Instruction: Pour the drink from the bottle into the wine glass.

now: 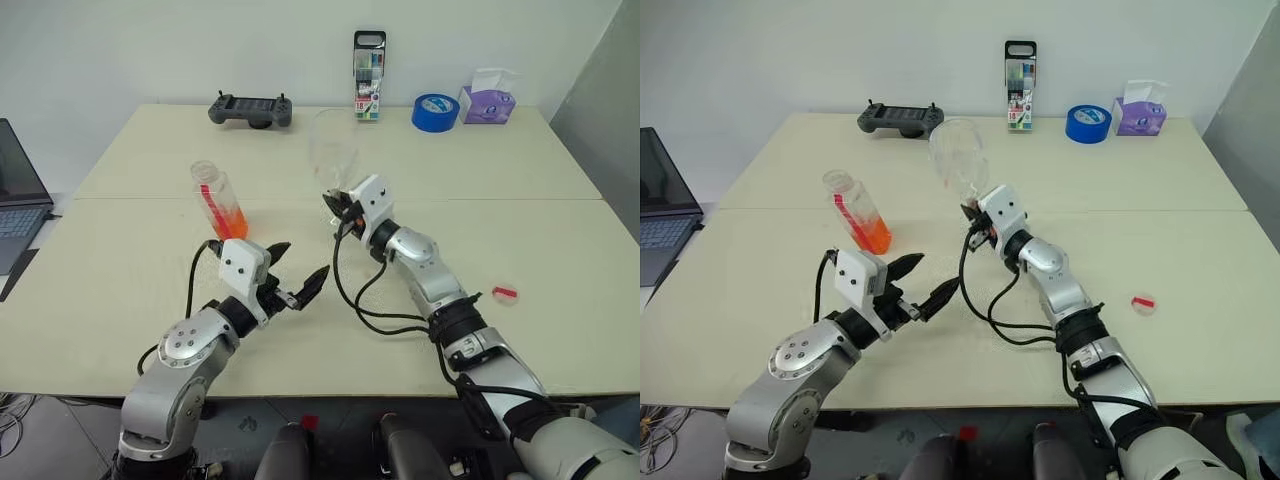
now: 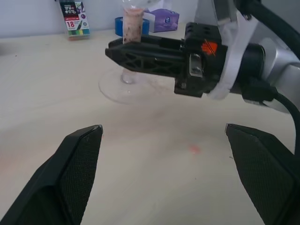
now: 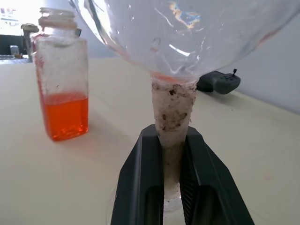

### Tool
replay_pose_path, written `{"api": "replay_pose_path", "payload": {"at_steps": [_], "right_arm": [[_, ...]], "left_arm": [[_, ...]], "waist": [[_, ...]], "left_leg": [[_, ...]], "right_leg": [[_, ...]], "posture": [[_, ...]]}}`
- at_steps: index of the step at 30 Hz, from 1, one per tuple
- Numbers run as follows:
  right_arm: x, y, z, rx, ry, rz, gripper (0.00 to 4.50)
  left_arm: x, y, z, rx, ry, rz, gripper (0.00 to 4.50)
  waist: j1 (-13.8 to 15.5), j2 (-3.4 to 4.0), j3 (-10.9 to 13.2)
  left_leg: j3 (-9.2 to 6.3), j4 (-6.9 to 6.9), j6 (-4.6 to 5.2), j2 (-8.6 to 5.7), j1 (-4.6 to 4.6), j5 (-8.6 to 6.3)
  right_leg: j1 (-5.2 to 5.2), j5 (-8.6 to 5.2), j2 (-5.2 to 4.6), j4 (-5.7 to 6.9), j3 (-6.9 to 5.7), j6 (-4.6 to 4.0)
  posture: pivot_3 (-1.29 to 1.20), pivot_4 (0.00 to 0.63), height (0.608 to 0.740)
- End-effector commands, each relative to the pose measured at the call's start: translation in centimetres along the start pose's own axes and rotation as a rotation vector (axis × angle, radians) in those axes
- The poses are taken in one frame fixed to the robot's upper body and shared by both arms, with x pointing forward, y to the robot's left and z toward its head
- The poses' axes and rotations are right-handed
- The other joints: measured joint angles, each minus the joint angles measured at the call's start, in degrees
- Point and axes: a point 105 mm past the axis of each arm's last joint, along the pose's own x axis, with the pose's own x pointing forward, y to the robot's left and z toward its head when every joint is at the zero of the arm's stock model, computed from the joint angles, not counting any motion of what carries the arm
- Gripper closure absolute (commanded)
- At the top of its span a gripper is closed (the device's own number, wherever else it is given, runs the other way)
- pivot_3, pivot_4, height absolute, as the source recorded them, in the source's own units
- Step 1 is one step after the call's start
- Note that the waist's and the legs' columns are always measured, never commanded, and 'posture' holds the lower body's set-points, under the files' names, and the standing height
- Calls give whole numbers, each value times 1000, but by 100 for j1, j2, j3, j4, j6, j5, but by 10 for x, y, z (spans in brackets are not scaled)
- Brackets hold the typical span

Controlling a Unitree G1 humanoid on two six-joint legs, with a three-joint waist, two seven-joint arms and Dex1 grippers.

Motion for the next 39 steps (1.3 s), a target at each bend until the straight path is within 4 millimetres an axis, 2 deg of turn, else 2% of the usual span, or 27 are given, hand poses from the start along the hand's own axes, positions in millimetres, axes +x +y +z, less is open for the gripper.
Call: {"api": "replay_pose_path", "payload": {"at_steps": [1, 4, 9, 15, 19, 22, 33, 37, 39], "right_arm": [[4, 7, 7, 14, -29, 32, 4364], [5, 7, 5, 45, -24, 31, 4364], [2, 7, 0, 40, -24, 26, 4364], [-16, -4, -18, 42, 13, -20, 4364], [-33, -15, -36, 53, 68, -66, 4364], [-37, -21, -40, 70, 70, -90, 4364], [-43, -8, -72, 79, 189, -42, 4364], [-48, -10, -79, 94, 212, -61, 4364], [-51, -11, -80, 88, 218, -64, 3654]], "left_arm": [[-14, -5, -1, 27, 6, -5, 0], [-24, -1, -9, 34, 35, 18, 0], [-29, 8, -12, 29, 34, 68, 0], [-30, 12, -5, 1, -1, 98, 0], [-28, 14, -3, 8, -6, 101, 0], [-26, 14, -3, 4, -6, 100, 0], [-13, 15, -5, 9, -8, 92, 0], [-8, 13, -6, 8, -10, 90, 0], [-6, 13, -6, 9, -11, 88, 0]], "waist": [[-17, 0, 0], [-15, 0, 0], [-3, 0, 0], [27, -1, 0], [27, -1, 0], [24, -1, -1], [22, -4, -5], [22, -5, -6], [22, -5, -6]], "left_leg": [[2, -1, 0, 2, 1, 0], [-5, -3, 0, 6, 2, 0], [-7, -1, -1, 2, 3, 0], [-4, 2, -2, -3, 1, 1], [-4, 2, -2, -3, 2, 1], [-1, 1, -2, -2, 5, 1], [1, -1, -1, 1, 17, 0], [-1, -2, -1, 1, 38, 0], [-2, -3, -1, 1, 50, 0]], "right_leg": [[-1, 0, -1, 0, 4, 0], [-2, 0, -4, 4, -1, -2], [1, -1, -2, 4, -6, -2], [4, -1, -3, 0, -4, -2], [4, -1, -2, 2, -4, -2], [4, -1, -1, 3, -1, -2], [11, -1, 5, 7, 0, -2], [36, -1, 5, 2, -2, -2], [51, -2, 6, -4, -5, -2]], "posture": [[0, 150, 740], [0, 150, 740], [0, 150, 740], [0, 150, 740], [0, 150, 740], [0, 150, 740], [0, 150, 740], [0, 150, 740], [0, 150, 740]]}}
